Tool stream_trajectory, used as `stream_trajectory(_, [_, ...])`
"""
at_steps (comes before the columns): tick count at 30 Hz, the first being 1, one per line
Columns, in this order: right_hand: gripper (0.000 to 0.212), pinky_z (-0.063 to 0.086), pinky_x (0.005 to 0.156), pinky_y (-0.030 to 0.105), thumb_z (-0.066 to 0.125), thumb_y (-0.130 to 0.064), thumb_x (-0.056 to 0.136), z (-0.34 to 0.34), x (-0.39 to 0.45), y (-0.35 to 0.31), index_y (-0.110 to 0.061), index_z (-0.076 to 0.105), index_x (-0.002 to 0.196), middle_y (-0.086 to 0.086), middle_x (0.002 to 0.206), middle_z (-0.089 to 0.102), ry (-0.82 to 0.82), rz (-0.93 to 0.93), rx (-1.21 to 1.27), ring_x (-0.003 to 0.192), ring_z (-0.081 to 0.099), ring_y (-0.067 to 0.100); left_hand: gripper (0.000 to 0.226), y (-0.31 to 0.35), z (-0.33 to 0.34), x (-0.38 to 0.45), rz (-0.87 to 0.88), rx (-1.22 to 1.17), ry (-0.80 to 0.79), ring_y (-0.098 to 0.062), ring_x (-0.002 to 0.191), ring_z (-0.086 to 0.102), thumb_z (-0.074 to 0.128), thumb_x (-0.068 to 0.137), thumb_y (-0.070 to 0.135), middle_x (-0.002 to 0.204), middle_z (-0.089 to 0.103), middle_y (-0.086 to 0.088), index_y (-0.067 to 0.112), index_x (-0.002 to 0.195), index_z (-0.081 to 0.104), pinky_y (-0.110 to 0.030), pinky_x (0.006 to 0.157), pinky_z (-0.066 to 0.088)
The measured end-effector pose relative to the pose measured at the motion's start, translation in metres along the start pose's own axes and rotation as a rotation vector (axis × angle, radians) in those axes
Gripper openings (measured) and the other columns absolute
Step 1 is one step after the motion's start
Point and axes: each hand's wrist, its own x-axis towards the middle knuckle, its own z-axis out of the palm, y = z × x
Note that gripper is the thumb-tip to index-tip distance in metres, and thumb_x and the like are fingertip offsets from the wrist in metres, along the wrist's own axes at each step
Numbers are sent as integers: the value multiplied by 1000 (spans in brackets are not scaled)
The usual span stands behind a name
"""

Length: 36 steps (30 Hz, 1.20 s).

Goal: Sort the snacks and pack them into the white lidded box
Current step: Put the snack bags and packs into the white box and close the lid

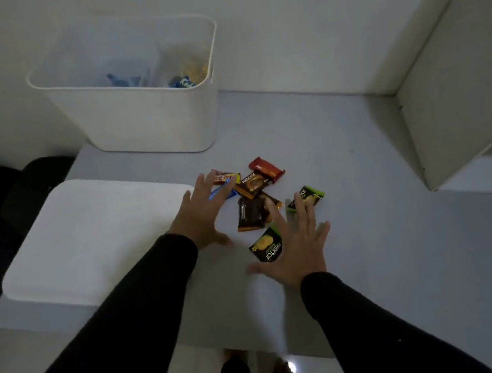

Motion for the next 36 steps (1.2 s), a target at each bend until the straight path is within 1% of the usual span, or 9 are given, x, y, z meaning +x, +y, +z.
stream_trajectory(4, [125, -9, 106, 70, 64, -82, 49, 13, 24, 3, -46, -4, 147, 4, 157, -24, 43, -23, 66, 143, -27, 29, 142, -18, -7, 41, 141, 152, 4, -36, 147, -3, 86, 48, 53, 159, -8, -15, 30, 150, -10, -56, 115, 16])
stream_trajectory(8, [117, -15, 104, 67, 66, -81, 50, 16, 54, 6, -48, 8, 147, 6, 159, -16, 131, -111, 107, 144, -24, 27, 150, -19, -14, 83, 326, 287, -59, -38, 146, -8, 83, 40, 62, 157, -17, -18, 32, 141, -25, -60, 114, 13])
stream_trajectory(15, [95, -2, 101, 75, 56, -85, 49, 20, 85, 16, -45, 44, 133, 11, 159, 12, 260, -147, 105, 146, 3, 37, 149, -8, -23, 133, 573, 384, -162, -33, 145, -17, 79, 40, 69, 156, -24, -9, 39, 141, -26, -57, 114, 4])
stream_trajectory(18, [97, 0, 102, 74, 58, -84, 48, 18, 96, 17, -41, 42, 134, 12, 158, 15, 272, -124, 126, 146, 6, 38, 143, -10, -22, 140, 596, 375, -221, -28, 147, -13, 76, 44, 72, 159, -16, -1, 34, 149, -13, -55, 115, 4])
stream_trajectory(23, [105, 1, 103, 73, 51, -86, 52, 9, 109, 18, -39, 28, 143, 14, 158, 15, 239, -100, 75, 146, 8, 36, 135, -27, -11, 127, 429, 142, -180, -27, 148, 3, 72, 46, 75, 161, 4, -3, 27, 152, 4, -53, 116, 12])
stream_trajectory(27, [106, 2, 102, 75, 48, -86, 51, -1, 122, 16, -42, 22, 145, 12, 159, 10, 185, -136, 21, 147, 3, 37, 125, -39, 0, 103, 325, 16, -125, -26, 148, -1, 61, 53, 82, 160, 1, -4, 27, 151, 7, -51, 119, 6])
stream_trajectory(30, [112, -4, 104, 72, 43, -87, 48, -10, 134, 12, -43, 16, 147, 10, 160, -2, 92, -193, -9, 147, -7, 35, 131, -39, 9, 89, 308, -86, -34, -27, 148, -1, 35, 42, 98, 160, 3, -4, 28, 151, 9, -51, 119, 7])
stream_trajectory(32, [116, -6, 105, 71, 40, -89, 46, -14, 144, 12, -43, 10, 148, 9, 160, -7, 39, -256, -45, 147, -12, 34, 129, -35, 17, 85, 302, -99, 34, -29, 148, 3, 26, 45, 99, 160, 8, -4, 27, 150, 13, -51, 116, 9])
stream_trajectory(36, [119, -7, 106, 70, 39, -90, 46, -18, 165, 12, -41, 7, 150, 8, 160, -11, -2, -358, -100, 146, -14, 35, 109, -28, 38, 83, 292, -136, 249, -33, 143, 24, 40, 55, 90, 153, 31, -6, 27, 142, 24, -58, 110, 25])
